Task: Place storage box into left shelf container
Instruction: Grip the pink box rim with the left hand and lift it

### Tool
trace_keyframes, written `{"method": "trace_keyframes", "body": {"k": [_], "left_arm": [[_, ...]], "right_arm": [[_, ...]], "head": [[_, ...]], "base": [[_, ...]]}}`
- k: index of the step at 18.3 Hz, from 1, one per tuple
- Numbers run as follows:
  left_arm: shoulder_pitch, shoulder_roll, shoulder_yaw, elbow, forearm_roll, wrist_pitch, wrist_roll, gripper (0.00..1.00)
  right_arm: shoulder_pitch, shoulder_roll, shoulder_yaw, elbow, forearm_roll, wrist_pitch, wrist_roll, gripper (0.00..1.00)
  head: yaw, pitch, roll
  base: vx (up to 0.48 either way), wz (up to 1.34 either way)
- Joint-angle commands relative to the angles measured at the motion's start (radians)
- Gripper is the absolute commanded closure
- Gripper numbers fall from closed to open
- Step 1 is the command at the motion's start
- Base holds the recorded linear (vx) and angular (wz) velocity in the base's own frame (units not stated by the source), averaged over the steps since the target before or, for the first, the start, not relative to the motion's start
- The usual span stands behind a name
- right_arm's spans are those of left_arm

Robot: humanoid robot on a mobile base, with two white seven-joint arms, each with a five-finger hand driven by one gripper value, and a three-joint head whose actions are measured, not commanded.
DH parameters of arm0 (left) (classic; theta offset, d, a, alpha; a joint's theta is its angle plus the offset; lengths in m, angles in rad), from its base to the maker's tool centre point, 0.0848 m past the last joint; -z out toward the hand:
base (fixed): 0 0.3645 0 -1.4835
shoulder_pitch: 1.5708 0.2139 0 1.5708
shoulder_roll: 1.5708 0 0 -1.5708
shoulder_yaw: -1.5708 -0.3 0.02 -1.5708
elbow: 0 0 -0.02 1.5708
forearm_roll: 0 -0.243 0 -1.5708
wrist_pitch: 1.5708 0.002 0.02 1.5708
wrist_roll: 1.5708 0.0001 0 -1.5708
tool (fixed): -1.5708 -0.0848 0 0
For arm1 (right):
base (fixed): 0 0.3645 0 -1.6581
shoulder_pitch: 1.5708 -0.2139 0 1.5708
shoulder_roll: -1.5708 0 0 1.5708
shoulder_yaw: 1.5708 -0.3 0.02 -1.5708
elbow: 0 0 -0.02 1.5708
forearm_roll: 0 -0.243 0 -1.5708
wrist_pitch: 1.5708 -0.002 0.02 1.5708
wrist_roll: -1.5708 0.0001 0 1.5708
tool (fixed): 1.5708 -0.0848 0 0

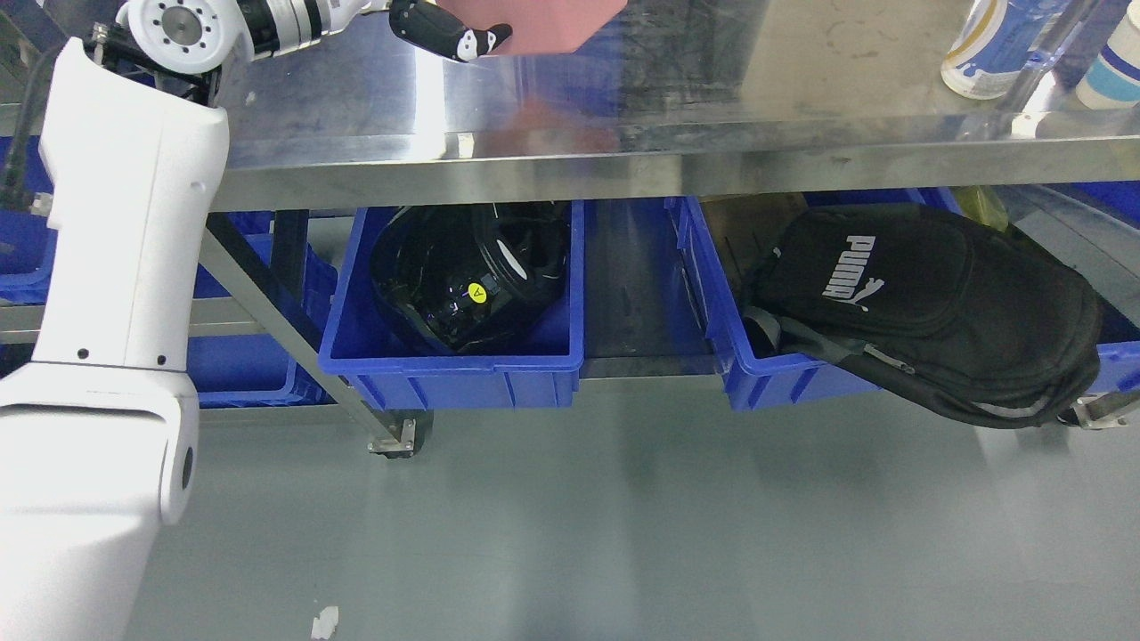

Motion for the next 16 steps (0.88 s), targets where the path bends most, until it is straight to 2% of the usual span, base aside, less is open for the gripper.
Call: {"method": "trace_keyframes", "body": {"k": [1, 5, 11, 16], "left_arm": [[0.053, 0.021, 0.178, -0.28, 0.004, -0.005, -0.022, 0.99], [0.152, 0.016, 0.178, -0.443, 0.004, -0.005, -0.033, 0.99], [0.223, -0.007, 0.163, -0.508, 0.004, -0.005, -0.033, 0.99], [0.291, -0.074, 0.14, -0.531, 0.004, -0.01, -0.035, 0.99]], "right_arm": [[-0.006, -0.017, -0.003, -0.017, -0.002, 0.0, -0.001, 0.0], [-0.006, -0.017, -0.003, -0.017, -0.002, 0.0, -0.001, 0.0], [-0.006, -0.017, -0.003, -0.017, -0.002, 0.0, -0.001, 0.0], [-0.006, -0.017, -0.003, -0.017, -0.002, 0.0, -0.001, 0.0]], "head": [[0.0, 0.0, 0.0], [0.0, 0.0, 0.0], [0.0, 0.0, 0.0], [0.0, 0.0, 0.0]], "base": [[0.0, 0.0], [0.0, 0.0], [0.001, 0.03], [-0.065, 0.72]]}}
